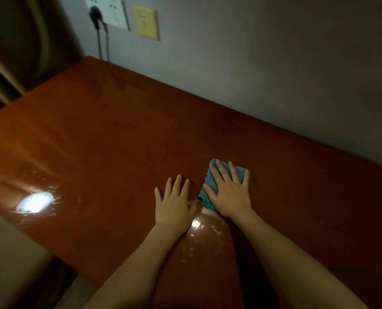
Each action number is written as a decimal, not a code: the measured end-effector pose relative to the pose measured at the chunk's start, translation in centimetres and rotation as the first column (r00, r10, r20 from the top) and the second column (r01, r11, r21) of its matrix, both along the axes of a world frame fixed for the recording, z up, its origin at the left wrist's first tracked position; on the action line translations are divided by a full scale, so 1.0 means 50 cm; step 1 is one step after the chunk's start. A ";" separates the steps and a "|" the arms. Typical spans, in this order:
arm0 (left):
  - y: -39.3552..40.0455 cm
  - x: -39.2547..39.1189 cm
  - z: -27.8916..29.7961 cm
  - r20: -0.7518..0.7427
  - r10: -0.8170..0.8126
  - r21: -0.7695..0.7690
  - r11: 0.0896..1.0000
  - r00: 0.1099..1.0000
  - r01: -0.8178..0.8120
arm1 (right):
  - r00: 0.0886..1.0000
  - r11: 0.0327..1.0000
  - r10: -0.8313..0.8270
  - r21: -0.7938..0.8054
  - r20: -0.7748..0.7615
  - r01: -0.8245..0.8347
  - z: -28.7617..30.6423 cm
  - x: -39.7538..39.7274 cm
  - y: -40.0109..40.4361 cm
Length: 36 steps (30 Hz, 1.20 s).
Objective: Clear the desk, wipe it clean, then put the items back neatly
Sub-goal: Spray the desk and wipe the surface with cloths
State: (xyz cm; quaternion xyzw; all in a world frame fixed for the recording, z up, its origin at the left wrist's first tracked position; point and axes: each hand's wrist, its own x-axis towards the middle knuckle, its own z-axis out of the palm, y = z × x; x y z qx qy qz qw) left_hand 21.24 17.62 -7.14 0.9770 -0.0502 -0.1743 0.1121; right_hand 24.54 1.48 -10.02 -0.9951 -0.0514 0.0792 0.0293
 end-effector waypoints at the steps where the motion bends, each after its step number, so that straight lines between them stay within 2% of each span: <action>1: -0.032 -0.013 0.000 0.000 -0.015 0.001 1.000 1.000 0.015 | 1.000 1.000 -0.019 0.006 0.001 0.019 0.000 -0.020 -0.035; 9: -0.261 -0.111 -0.005 -0.003 -0.144 0.022 0.989 0.990 0.144 | 0.988 0.988 -0.156 0.012 -0.003 0.156 -0.006 -0.164 -0.275; 17: -0.419 -0.188 0.002 -0.021 -0.254 0.018 0.967 0.967 0.255 | 0.947 0.947 -0.320 0.011 -0.023 0.320 0.000 -0.292 -0.474; 28: -0.505 -0.226 0.006 -0.040 -0.326 0.033 0.944 0.945 0.327 | 0.889 0.888 -0.457 0.049 -0.033 0.458 -0.003 -0.397 -0.580; 32: -0.519 -0.248 0.001 -0.038 -0.382 0.035 0.923 0.923 0.384 | 0.842 0.837 -0.536 0.089 -0.058 0.540 0.001 -0.439 -0.576; 36: -0.504 -0.262 0.002 -0.036 -0.449 0.031 0.892 0.893 0.450 | 0.824 0.823 -0.560 0.056 -0.088 0.565 0.004 -0.469 -0.546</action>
